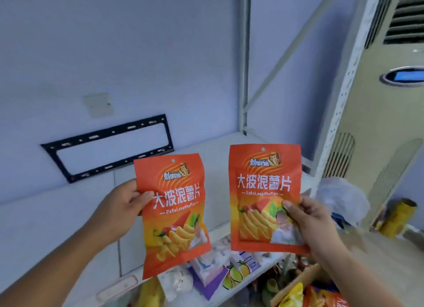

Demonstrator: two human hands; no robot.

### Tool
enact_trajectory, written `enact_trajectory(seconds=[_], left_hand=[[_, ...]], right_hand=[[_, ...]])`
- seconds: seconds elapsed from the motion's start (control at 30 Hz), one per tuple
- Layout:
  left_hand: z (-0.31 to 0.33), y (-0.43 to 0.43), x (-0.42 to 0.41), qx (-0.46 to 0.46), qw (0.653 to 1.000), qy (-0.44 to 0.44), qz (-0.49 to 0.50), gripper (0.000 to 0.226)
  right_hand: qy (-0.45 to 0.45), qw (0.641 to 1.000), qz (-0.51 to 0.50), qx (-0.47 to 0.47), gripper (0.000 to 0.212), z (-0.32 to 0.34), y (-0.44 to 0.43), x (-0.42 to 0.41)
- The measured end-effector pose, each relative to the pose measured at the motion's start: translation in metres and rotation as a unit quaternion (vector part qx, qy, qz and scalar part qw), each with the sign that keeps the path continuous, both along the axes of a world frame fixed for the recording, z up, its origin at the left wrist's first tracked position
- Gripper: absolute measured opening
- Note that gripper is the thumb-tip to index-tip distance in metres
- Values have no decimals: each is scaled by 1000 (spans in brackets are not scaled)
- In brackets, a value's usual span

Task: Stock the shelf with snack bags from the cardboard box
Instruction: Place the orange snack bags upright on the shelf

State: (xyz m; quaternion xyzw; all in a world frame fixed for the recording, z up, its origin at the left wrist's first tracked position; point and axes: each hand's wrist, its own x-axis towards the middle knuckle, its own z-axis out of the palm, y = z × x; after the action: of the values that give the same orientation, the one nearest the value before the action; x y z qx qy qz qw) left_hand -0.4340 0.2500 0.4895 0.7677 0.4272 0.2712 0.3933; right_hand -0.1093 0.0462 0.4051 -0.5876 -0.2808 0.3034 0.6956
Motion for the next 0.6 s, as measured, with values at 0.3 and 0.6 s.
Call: enact_trajectory(seconds=[0.3,0.6], left_hand=[[21,28,-249,43,993,-30,107,14],[11,74,-396,16,973,-97,207,37]], right_hand=[[-50,995,82,1,8,21,127,-203],[-19,984,174,-2,14,33,222,-315]])
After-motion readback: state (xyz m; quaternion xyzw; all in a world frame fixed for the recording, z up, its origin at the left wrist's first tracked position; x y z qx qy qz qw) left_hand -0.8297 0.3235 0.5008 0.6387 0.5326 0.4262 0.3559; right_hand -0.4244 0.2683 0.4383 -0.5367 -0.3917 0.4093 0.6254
